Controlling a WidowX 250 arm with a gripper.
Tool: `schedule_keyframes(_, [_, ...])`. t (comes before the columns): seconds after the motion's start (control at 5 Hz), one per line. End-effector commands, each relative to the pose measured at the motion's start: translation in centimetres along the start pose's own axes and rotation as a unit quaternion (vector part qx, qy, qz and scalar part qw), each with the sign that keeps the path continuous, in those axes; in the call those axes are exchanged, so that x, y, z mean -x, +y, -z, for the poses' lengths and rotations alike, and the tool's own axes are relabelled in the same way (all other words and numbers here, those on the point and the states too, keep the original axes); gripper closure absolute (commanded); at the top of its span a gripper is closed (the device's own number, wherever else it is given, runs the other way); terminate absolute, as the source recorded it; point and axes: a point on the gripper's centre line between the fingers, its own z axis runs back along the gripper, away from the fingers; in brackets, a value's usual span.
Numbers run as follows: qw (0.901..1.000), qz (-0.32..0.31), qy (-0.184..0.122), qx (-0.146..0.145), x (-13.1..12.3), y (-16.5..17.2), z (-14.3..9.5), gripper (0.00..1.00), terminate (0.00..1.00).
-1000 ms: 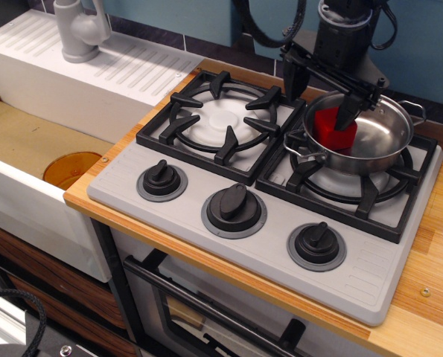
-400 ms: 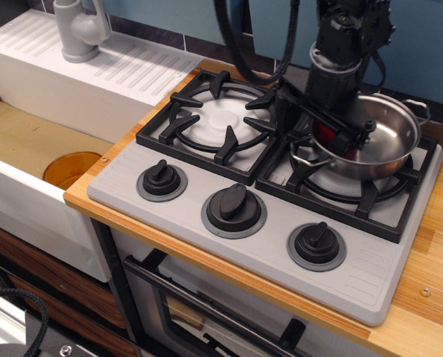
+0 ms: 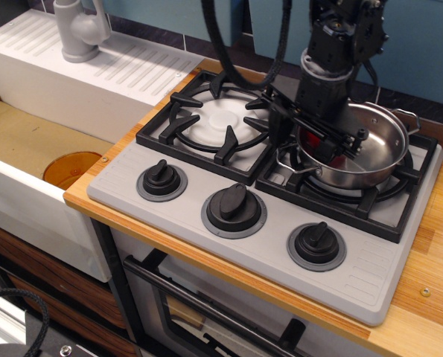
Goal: Put redcube in pan and put pan on stove
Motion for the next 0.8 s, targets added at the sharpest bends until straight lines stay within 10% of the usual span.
schedule_keyframes(0.0, [0.9998, 0.003, -0.02, -0.001, -1.0, -0.4, -2.7, 1.0, 0.0])
schedule_keyframes(0.6, [0.9997, 0.012, 0.015, -0.013, -1.5, -0.1, -8.6, 1.0, 0.0])
